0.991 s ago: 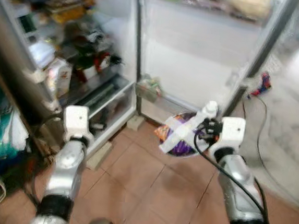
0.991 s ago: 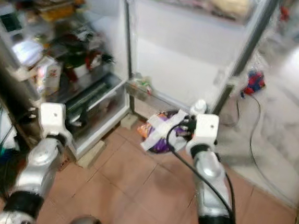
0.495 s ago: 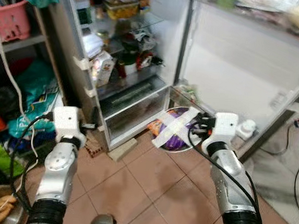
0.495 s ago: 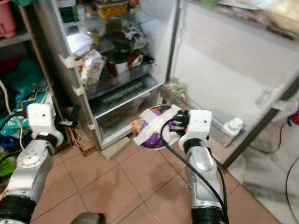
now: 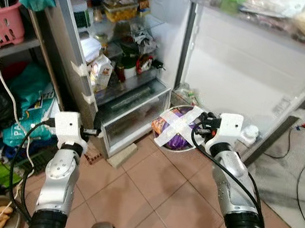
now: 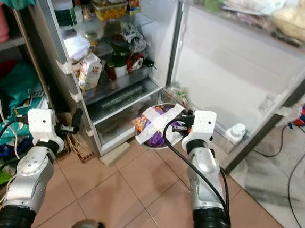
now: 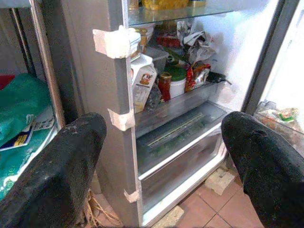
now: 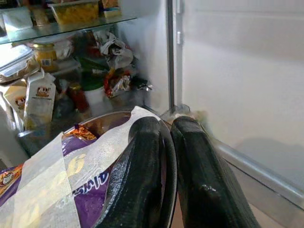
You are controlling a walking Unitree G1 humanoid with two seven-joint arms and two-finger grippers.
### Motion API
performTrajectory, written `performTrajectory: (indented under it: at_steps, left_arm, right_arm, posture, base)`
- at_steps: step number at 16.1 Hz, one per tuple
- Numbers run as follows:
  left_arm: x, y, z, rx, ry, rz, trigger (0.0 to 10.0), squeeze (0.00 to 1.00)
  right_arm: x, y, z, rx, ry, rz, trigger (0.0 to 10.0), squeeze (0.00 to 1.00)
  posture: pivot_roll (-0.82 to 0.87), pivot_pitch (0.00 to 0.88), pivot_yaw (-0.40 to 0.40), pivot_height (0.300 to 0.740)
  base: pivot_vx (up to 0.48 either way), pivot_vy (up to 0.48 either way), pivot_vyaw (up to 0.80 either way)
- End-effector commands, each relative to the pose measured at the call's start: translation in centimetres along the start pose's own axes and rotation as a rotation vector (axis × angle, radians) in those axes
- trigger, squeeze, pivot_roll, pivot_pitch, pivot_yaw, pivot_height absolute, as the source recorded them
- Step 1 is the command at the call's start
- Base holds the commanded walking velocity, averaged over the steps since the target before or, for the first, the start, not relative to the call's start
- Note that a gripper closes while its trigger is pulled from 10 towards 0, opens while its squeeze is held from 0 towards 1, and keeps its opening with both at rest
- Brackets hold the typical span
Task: Restocking fridge
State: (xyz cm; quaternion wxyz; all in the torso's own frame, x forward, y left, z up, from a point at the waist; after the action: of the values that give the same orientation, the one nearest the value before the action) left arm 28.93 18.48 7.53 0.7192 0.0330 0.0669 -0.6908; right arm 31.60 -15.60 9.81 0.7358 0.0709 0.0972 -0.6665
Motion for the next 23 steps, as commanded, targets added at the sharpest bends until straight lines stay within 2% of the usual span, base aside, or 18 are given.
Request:
performTrajectory:
  at_steps: [1,5,7,10,12,16,21,23]
  left_arm:
    - [-0.1,0.0,0.3,0.005,0.003,0.000,10.0,0.00]
    - [-0.4,0.0,0.4,0.002,0.032,-0.021,10.0,0.00]
    - [-1.2,0.0,0.5,-0.006,0.131,-0.070,10.0,0.00]
    - [-2.1,-1.1,0.7,-0.005,0.190,-0.156,10.0,0.00]
    - [-2.3,-1.6,0.7,-0.014,0.187,-0.151,10.0,0.00]
    - [-2.5,-3.0,-0.2,-0.061,0.211,-0.162,10.0,0.00]
    - [-3.3,-3.5,0.0,-0.083,0.247,-0.150,10.0,0.00]
    - [-3.4,-3.6,-0.1,-0.080,0.230,-0.122,10.0,0.00]
  right_arm:
    - [0.1,0.3,0.6,0.030,-0.001,-0.005,10.0,0.00]
    - [0.4,0.7,1.0,0.047,-0.013,-0.015,10.0,0.00]
    - [0.6,0.7,0.9,0.050,-0.028,-0.013,10.0,0.00]
    - [0.7,0.5,0.7,0.045,-0.042,-0.005,10.0,0.00]
    - [0.5,0.4,0.7,0.048,-0.062,0.011,10.0,0.00]
    - [-0.1,0.7,0.7,0.051,-0.066,0.039,10.0,0.00]
    - [0.0,1.1,1.1,0.053,-0.081,0.053,10.0,0.00]
    - [-0.1,1.2,1.1,0.052,-0.077,0.054,10.0,0.00]
  posture:
    - [0.04,0.012,0.005,0.740]
    - [0.05,0.005,0.006,0.740]
    - [0.06,0.003,0.004,0.740]
    - [0.07,0.004,0.004,0.740]
    - [0.07,0.006,0.003,0.740]
    - [0.07,0.014,-0.008,0.740]
    - [0.08,0.022,-0.028,0.740]
    - [0.08,0.023,-0.030,0.740]
  base:
    - [0.315,0.000,0.00]
    - [0.328,0.000,0.00]
    - [0.311,0.000,0.00]
    - [0.265,0.000,0.00]
    - [0.247,0.000,0.00]
    - [0.000,0.000,0.74]
    - [0.000,0.000,0.78]
    - [0.000,0.000,0.24]
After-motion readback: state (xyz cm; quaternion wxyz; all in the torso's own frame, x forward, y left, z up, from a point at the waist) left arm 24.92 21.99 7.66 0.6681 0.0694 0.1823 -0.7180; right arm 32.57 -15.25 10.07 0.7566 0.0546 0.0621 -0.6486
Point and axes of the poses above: a point about 5 cm out from each wrist's last joint towards the gripper, its own y axis pointing out of the wrist towards the gripper, its own z axis along the axis of the wrist's last joint, x = y × z, the point moved 1 cm from there along y, pointing out of the wrist towards the gripper, and after that the axes turned 10 degrees about y, right-handed, at the moved point
